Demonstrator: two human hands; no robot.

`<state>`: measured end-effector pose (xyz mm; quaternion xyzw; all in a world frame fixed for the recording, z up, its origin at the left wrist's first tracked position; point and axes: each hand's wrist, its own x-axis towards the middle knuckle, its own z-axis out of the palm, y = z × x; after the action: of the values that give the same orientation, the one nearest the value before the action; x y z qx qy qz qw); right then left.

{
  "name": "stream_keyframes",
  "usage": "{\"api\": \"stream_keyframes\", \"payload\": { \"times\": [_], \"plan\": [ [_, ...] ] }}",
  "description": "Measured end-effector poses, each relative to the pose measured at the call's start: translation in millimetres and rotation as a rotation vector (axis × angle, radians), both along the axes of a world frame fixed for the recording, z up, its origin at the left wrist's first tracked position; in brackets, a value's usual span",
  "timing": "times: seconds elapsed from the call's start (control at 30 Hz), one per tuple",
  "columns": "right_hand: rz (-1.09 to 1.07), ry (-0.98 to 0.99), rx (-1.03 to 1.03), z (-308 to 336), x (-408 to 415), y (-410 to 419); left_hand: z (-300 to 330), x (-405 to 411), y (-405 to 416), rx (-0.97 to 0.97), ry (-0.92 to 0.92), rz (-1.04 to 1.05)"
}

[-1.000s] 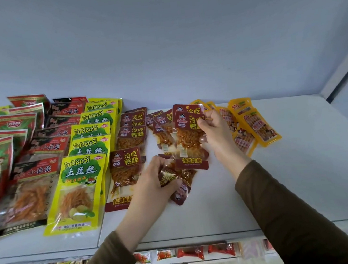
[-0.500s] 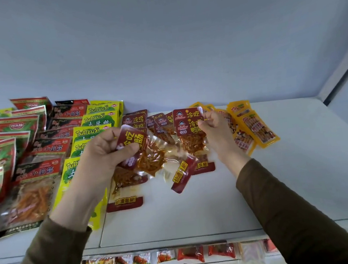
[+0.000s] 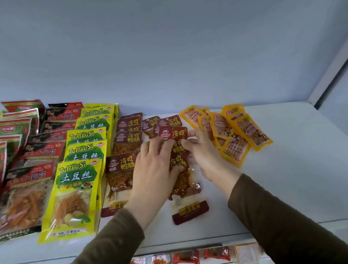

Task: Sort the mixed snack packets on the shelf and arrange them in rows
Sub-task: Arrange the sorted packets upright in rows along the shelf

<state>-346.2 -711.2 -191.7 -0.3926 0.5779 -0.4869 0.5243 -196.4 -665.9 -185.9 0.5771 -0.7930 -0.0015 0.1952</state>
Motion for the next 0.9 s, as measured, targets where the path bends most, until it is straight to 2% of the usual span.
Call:
{"api": "stream_keyframes", "payload": {
  "times": [0.1,0.23,0.4,0.7,0.9],
  "plan": [
    [0.054,0.072,-0.009,-5.8,8.1,10.6,-24.2,-8.8,21.2,0.113,-0.078,-0.017],
    [0.211,0.339,-0.099,-1.1,-0.6,10.6,-41.3,-7.5,27.6,0.206,-0.099,0.015],
    [0.113,0.277,-0.047,14.4,-11.6,-32.1,-42.5,-6.2,27.8,0.22,-0.109,0.051],
    [0.195,0.498,0.098,12.2,7.5,-106.2,-44.8,-10.8,29.8,0.182,-0.03,0.087],
    [0.236,0.527,0.138,1.2,16.2,-119.2,-47.0,-11.1,29.9,0.193,0.021,0.084]
  ]
}}
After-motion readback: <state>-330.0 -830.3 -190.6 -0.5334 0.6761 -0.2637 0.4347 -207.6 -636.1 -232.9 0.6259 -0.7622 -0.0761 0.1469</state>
